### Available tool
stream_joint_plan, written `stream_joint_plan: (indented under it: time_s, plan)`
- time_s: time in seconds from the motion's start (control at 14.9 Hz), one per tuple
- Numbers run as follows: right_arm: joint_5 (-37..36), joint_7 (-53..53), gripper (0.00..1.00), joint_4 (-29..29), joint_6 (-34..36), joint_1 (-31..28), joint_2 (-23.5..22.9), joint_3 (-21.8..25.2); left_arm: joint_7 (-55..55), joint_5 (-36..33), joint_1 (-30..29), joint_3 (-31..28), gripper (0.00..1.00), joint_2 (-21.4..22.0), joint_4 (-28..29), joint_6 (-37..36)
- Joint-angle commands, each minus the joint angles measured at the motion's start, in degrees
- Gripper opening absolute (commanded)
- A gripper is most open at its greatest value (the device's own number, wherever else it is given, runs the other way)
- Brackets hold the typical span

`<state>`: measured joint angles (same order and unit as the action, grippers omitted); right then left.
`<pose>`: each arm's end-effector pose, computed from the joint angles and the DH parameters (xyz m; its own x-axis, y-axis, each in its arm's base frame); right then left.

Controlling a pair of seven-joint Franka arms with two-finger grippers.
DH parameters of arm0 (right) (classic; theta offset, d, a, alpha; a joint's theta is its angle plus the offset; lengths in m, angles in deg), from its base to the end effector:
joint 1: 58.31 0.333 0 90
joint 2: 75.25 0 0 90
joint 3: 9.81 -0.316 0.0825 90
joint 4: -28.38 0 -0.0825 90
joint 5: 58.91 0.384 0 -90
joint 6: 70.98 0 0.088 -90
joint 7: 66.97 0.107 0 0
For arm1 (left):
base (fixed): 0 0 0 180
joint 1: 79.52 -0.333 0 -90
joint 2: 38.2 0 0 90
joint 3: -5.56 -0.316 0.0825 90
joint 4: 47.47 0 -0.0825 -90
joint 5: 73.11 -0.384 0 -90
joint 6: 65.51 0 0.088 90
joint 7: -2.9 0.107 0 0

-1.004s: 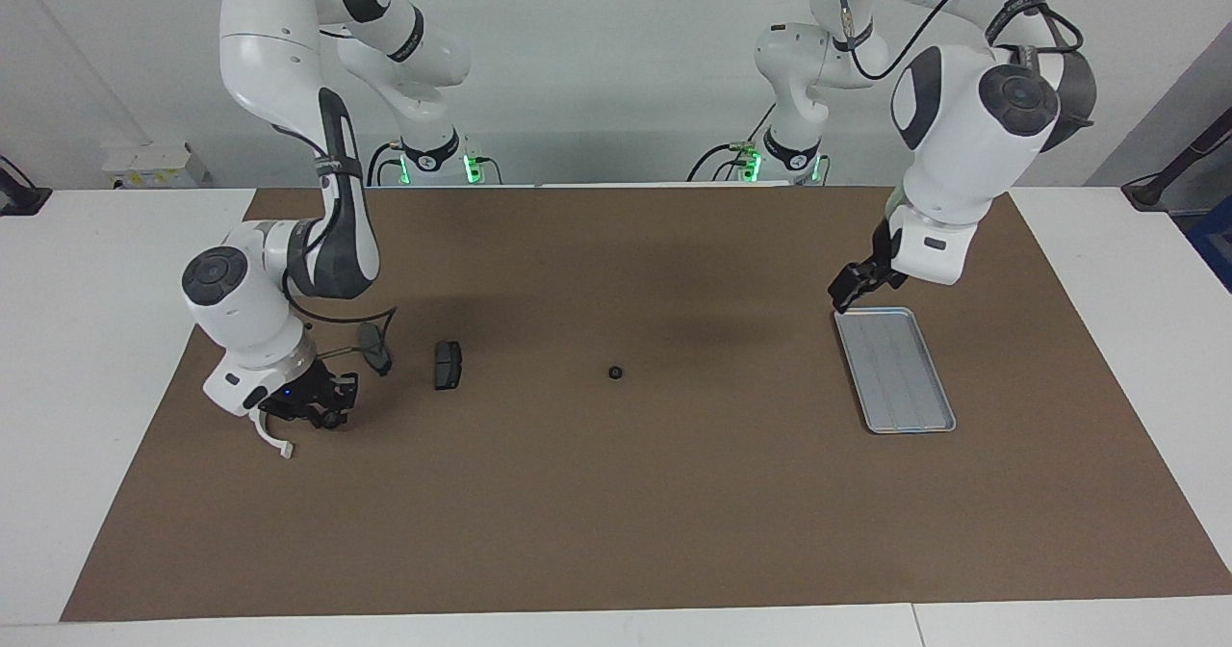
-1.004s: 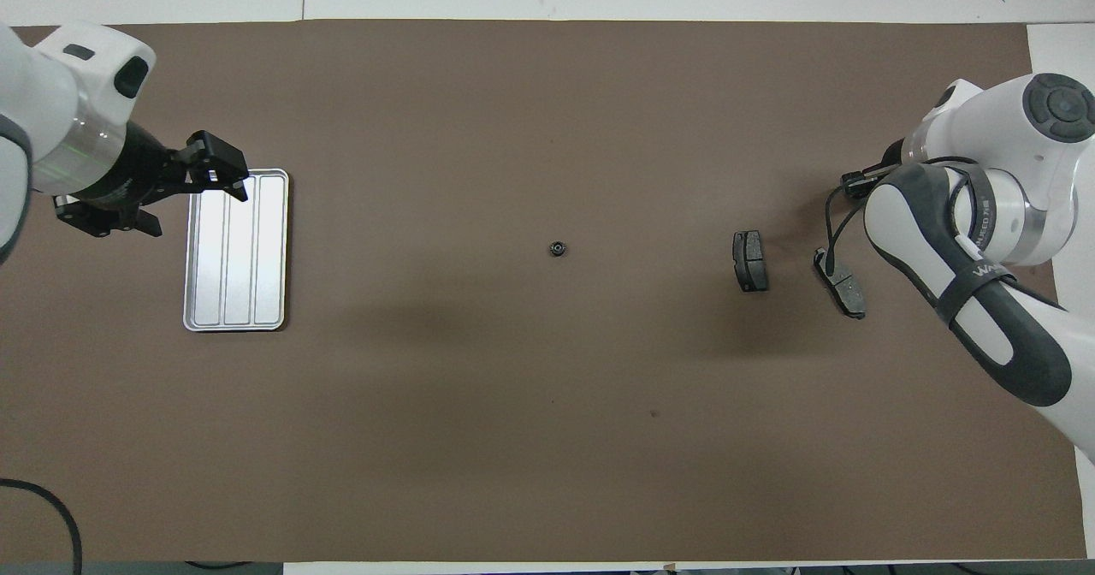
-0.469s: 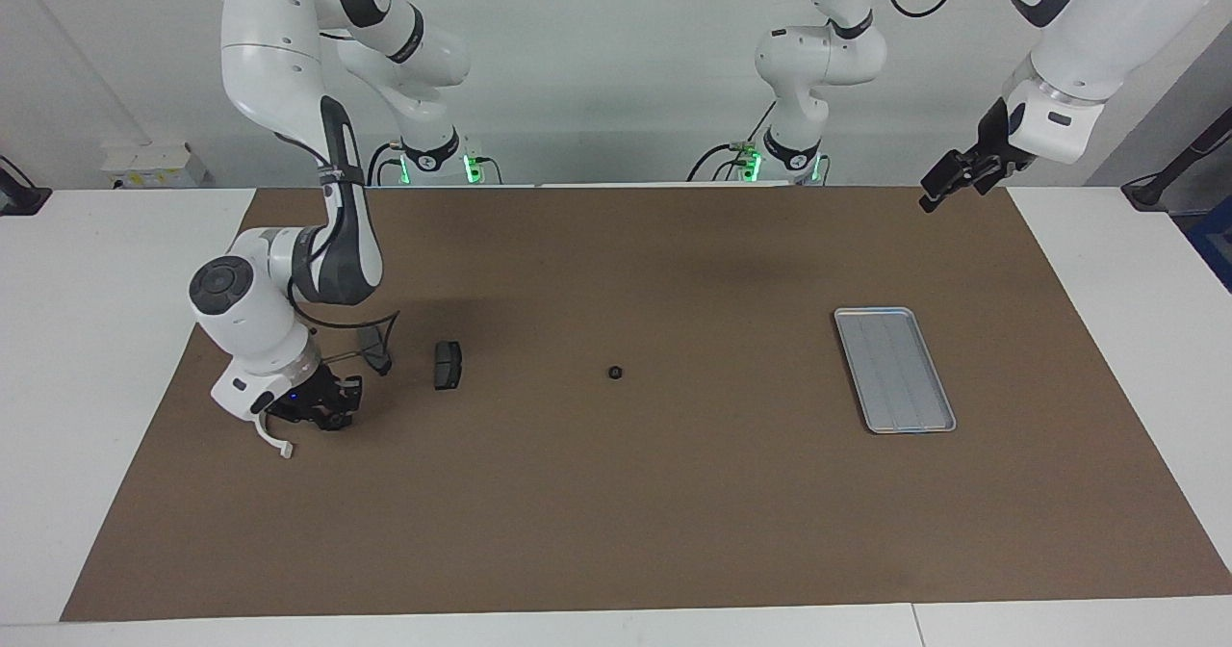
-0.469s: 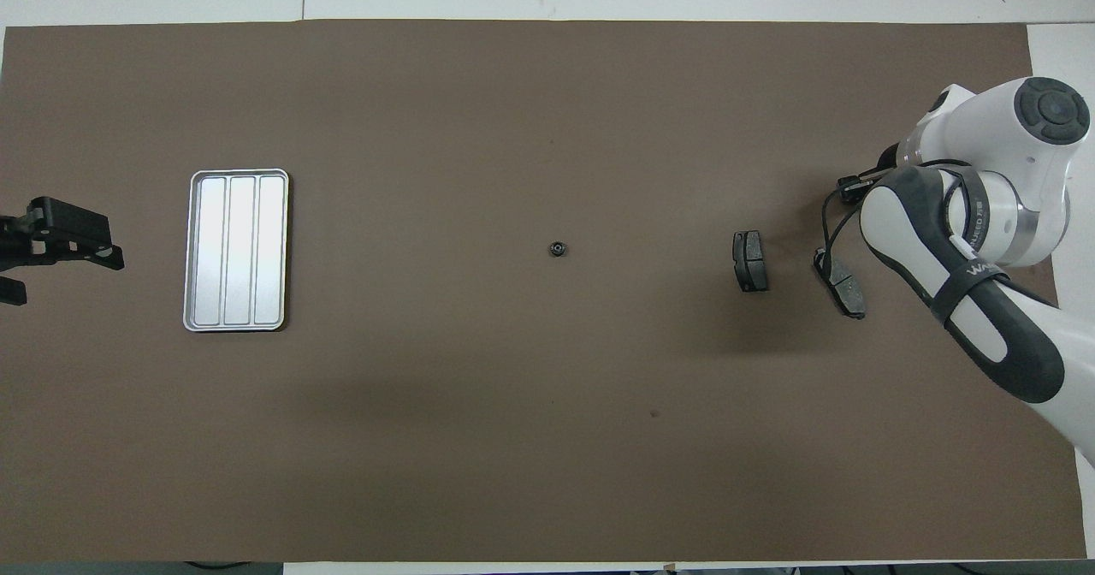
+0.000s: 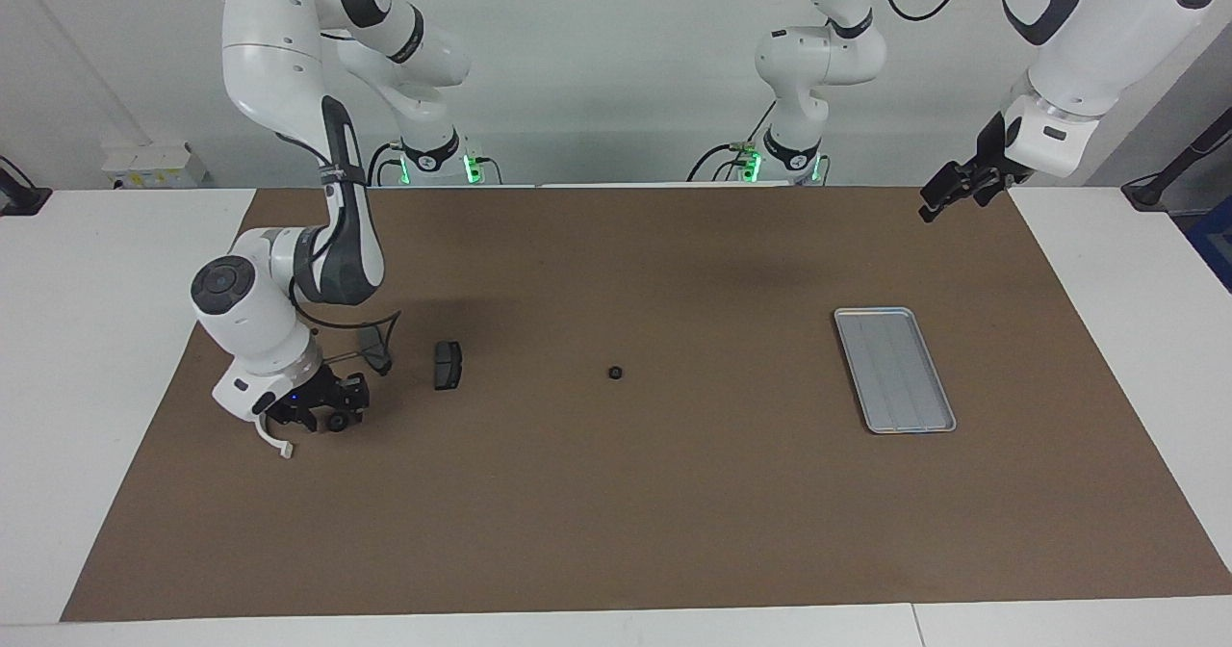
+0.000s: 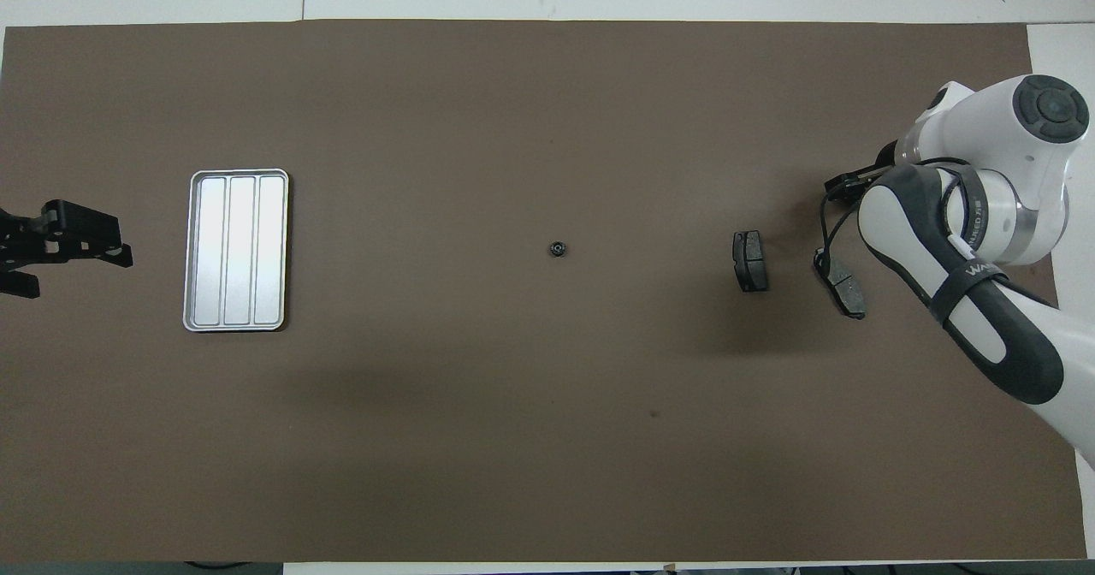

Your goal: Place bearing gear from tray to pile

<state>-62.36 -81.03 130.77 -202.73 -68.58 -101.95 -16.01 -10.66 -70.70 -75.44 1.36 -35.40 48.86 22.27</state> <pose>0.6565 -0.0539 0.2989 0.9787 0.1994 0.0486 0.1991 -0.9799 0.0104 0.5322 -0.0026 0.5961 0.9661 0.2342 -0.1082 0.2378 -0.9711 0.0208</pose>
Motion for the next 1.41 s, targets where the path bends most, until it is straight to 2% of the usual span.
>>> stream_joint_plan:
  time_s: [0.0,0.27,0.4,0.6,0.8,1.07,1.34]
  plan:
    - [0.7,0.2,1.00,-0.2,0.7,1.5,2.3,-0.4,2.2,-0.3,-1.4,1.2,1.00,1.6,2.3,3.3]
    - [0.7,8.8,1.00,-1.9,6.5,6.2,5.7,-0.7,2.6,-0.3,-1.9,1.3,1.00,0.5,2.6,6.3]
    - [0.6,18.5,1.00,-3.6,11.8,11.8,8.2,-0.7,2.8,-0.3,-2.0,1.4,1.00,0.4,2.3,6.2]
    - [0.0,30.0,1.00,-7.1,17.7,18.7,9.6,-0.7,2.9,-0.3,-2.0,1.4,1.00,0.5,2.7,5.0]
    - [-0.1,40.6,1.00,-7.2,18.3,25.7,10.4,-0.7,2.7,-0.3,-1.8,1.5,1.00,0.4,2.7,4.9]
    - [-0.1,47.1,1.00,-8.2,18.2,32.8,10.0,-0.7,2.5,-0.3,-1.7,1.5,1.00,0.3,2.5,4.4]
    - [-0.4,49.0,1.00,-9.7,16.4,35.2,7.1,-0.7,2.2,-0.2,-1.5,1.6,1.00,0.2,2.3,4.4]
